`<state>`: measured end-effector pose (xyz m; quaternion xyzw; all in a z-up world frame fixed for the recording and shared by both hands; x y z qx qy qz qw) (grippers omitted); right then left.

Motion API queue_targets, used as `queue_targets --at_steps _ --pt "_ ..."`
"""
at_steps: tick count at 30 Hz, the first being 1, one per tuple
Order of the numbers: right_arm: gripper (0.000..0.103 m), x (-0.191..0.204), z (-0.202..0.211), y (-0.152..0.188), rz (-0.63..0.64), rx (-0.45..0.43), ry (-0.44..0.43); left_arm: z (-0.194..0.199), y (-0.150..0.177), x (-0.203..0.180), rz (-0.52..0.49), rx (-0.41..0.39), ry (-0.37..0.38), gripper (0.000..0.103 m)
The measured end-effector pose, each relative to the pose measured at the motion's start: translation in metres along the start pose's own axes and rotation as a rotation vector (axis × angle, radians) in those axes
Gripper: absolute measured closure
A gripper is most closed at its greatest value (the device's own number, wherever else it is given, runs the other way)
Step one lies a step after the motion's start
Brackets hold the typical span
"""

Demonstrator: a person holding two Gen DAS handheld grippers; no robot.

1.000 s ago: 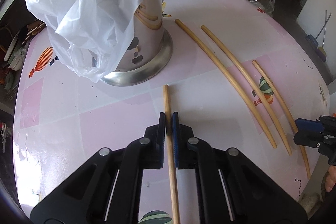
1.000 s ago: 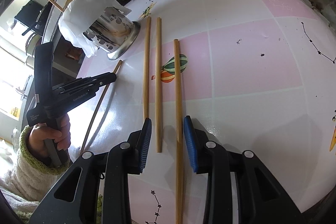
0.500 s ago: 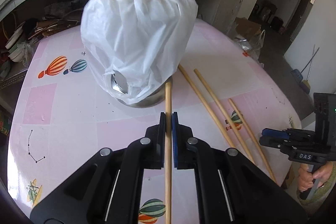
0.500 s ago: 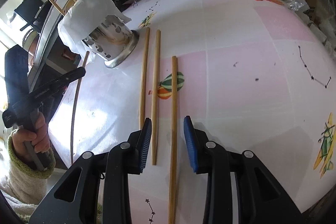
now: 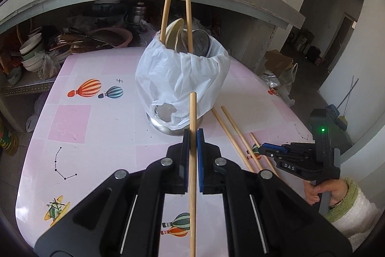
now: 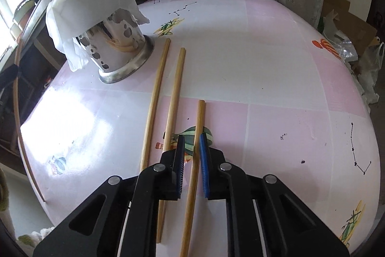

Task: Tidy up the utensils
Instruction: 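Lift the chopsticks upright with both grippers toward the holder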

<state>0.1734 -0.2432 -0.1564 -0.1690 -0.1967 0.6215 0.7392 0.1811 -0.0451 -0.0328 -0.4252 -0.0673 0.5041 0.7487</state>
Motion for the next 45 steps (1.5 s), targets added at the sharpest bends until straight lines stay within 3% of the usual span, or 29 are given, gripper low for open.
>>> queue_targets --at_steps 5,10,28,36,45 --pt "0.096 0.008 -0.002 0.002 0.039 -0.007 0.053 0.012 -0.005 -0.004 -0.003 -0.034 0.008 0.098" --pt "0.097 0.005 0.011 -0.001 0.002 -0.035 0.043 0.017 -0.008 -0.006 -0.010 -0.048 0.006 0.098" --pt "0.097 -0.037 0.165 -0.029 -0.159 -0.340 -0.129 0.060 -0.032 -0.032 -0.069 -0.147 0.023 0.098" --pt "0.097 -0.035 0.200 -0.054 -0.154 -0.443 -0.212 0.085 -0.076 -0.053 -0.134 -0.253 0.031 0.098" --pt "0.097 -0.028 0.200 -0.066 -0.139 -0.450 -0.243 0.114 -0.161 -0.072 -0.202 -0.435 0.036 0.098"
Point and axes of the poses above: each gripper's, at about its wrist camera, not at the fingertips, and z roughly against the way its jaws point, x to its left, y to its underside, the point moved 5 cm from there along -z, roughly the way its jaws point, and after that the axes turned 9 degrees about y, right-handed, at the moved point
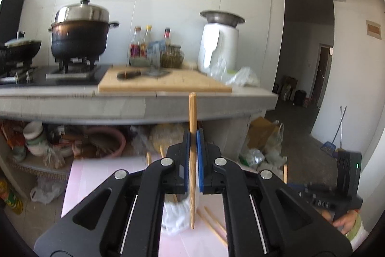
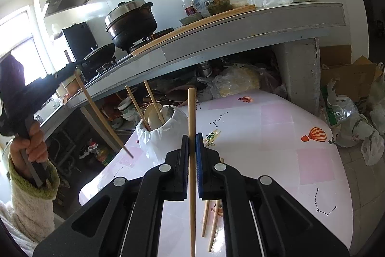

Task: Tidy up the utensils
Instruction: 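Lower the left gripper's chopstick into the holder and open the left gripper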

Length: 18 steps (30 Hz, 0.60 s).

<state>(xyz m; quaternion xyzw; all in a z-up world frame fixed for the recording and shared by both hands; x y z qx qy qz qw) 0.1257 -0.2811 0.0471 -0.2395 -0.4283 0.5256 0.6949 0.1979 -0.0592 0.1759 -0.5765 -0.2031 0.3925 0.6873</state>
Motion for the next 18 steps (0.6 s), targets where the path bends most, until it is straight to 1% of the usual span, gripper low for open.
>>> queue_targets --at_steps 2,4,6,9,13,18 --pt "0.097 -0.001 -0.001 0.000 -0.003 0.002 0.001 -0.008 -0.016 0.003 -0.011 -0.027 -0.007 0.098" --pt "0.097 -0.003 -0.003 0.001 -0.006 0.006 0.006 -0.020 -0.026 0.009 -0.010 -0.038 -0.024 0.098" --pt "0.097 -0.005 -0.005 0.001 -0.013 0.012 0.013 -0.034 -0.030 0.018 -0.007 -0.041 -0.049 0.098" --pt "0.097 -0.009 -0.007 0.002 -0.018 0.021 0.023 -0.057 -0.027 0.031 0.001 -0.019 -0.082 0.098" --pt "0.097 -0.013 -0.010 0.003 -0.024 0.028 0.031 -0.085 -0.004 0.049 0.020 0.027 -0.116 0.098" --pt "0.097 -0.014 -0.013 0.006 -0.027 0.041 0.033 -0.107 0.035 0.068 0.078 0.090 -0.122 0.098"
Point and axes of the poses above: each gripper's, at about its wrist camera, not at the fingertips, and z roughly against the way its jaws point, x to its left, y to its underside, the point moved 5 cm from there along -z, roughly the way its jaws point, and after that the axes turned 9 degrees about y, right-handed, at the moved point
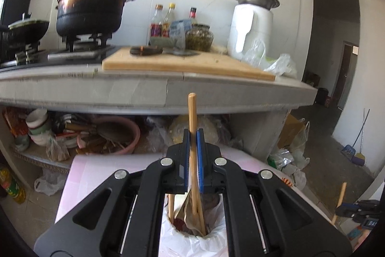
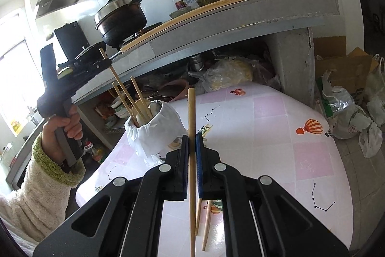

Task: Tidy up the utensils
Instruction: 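Lower the left gripper's chopstick into the holder and open the left gripper, then lower the right gripper's chopstick into the bagged holder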

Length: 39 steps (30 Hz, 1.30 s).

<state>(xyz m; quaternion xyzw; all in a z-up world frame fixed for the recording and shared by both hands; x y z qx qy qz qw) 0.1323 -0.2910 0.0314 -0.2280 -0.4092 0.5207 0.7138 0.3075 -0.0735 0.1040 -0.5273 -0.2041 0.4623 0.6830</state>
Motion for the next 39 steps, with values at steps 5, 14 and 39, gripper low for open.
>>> queue_targets --at_steps 5,14,39 --pt "0.097 0.002 0.000 0.000 0.004 0.002 0.002 -0.017 0.032 0.008 0.028 0.084 0.006 0.097" --pt "0.097 0.010 0.005 0.001 0.020 -0.002 0.005 -0.029 0.072 0.001 -0.016 0.212 0.008 0.096" --pt "0.097 0.123 -0.017 -0.145 0.132 -0.207 -0.235 0.116 0.102 0.028 0.052 0.074 -0.062 0.037"
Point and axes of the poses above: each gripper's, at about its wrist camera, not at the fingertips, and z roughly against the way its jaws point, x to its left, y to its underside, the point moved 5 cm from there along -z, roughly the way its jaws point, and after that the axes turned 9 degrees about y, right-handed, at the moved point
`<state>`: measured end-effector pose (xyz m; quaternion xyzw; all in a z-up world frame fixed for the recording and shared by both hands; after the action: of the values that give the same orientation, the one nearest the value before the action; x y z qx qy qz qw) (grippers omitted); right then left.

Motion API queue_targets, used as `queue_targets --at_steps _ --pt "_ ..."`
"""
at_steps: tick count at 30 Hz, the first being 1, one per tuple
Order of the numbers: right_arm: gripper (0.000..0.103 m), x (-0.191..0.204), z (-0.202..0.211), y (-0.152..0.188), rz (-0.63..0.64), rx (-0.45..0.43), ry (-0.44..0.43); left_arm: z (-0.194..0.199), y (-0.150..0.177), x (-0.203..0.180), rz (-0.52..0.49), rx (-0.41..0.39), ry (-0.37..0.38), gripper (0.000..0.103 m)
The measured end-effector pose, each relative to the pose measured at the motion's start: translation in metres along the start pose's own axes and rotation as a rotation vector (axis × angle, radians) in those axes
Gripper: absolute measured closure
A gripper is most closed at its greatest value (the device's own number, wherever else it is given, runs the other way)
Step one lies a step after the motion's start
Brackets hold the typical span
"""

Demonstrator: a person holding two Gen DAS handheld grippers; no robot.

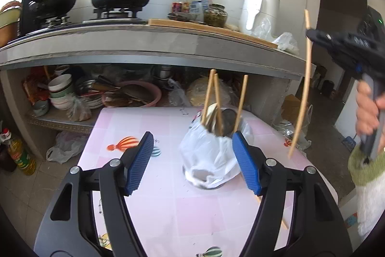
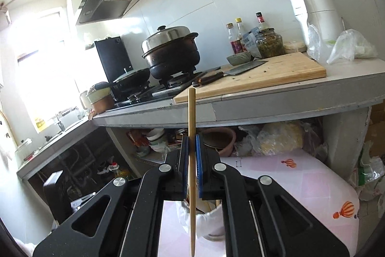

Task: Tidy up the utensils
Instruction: 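Lower the right gripper's chopstick into the bagged holder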

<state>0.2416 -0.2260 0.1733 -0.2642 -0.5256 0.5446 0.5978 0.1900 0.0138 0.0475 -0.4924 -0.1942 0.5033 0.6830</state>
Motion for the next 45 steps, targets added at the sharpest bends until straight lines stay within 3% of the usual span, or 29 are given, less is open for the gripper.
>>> queue_targets --at_steps 8,18,33,45 --pt "0.097 0.028 -0.062 -0.020 0.045 -0.027 0.004 0.029 0.029 0.035 0.065 0.010 -0.081 0.037" --pt "0.097 0.031 -0.120 0.018 0.061 0.057 0.039 0.034 0.038 0.058 0.098 0.019 -0.111 0.037" --pt "0.096 0.035 -0.143 0.080 0.118 0.206 -0.010 0.024 0.040 0.056 0.100 0.036 -0.094 0.037" --pt "0.096 0.033 -0.147 0.130 0.216 0.355 0.040 0.023 0.040 0.044 0.079 0.041 -0.081 0.037"
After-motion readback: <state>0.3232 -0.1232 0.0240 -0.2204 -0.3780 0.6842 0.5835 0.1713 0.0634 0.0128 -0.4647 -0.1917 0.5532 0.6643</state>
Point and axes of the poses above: each gripper's, at about its wrist camera, not at the fingertips, and z roughly against the way its jaws point, x to its left, y to its underside, the point moved 5 cm from there along -z, roughly the way its jaws point, and after that the axes turned 9 degrees about y, right-handed, at the moved point
